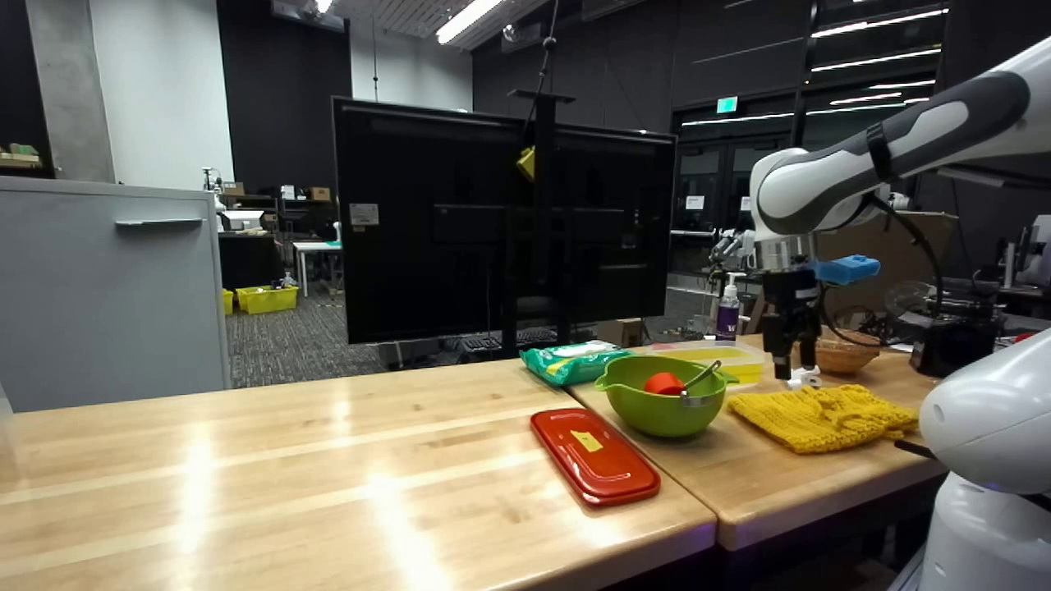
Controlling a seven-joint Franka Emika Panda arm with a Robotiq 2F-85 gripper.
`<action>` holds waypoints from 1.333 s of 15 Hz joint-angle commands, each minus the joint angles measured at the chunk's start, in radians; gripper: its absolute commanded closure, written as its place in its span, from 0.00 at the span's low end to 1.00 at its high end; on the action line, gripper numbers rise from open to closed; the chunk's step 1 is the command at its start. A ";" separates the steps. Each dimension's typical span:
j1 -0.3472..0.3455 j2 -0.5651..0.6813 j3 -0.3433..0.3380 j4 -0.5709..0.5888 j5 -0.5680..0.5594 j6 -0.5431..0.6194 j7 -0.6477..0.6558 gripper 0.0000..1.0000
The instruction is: Move the yellow cloth to the right, then unfold it
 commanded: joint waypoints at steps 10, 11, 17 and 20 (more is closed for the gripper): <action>0.177 -0.080 0.122 0.014 0.160 -0.030 0.160 0.00; 0.189 -0.079 0.133 0.017 0.178 -0.029 0.171 0.00; 0.260 -0.075 0.232 0.052 0.258 -0.011 0.257 0.00; 0.285 -0.074 0.278 0.073 0.271 -0.002 0.303 0.00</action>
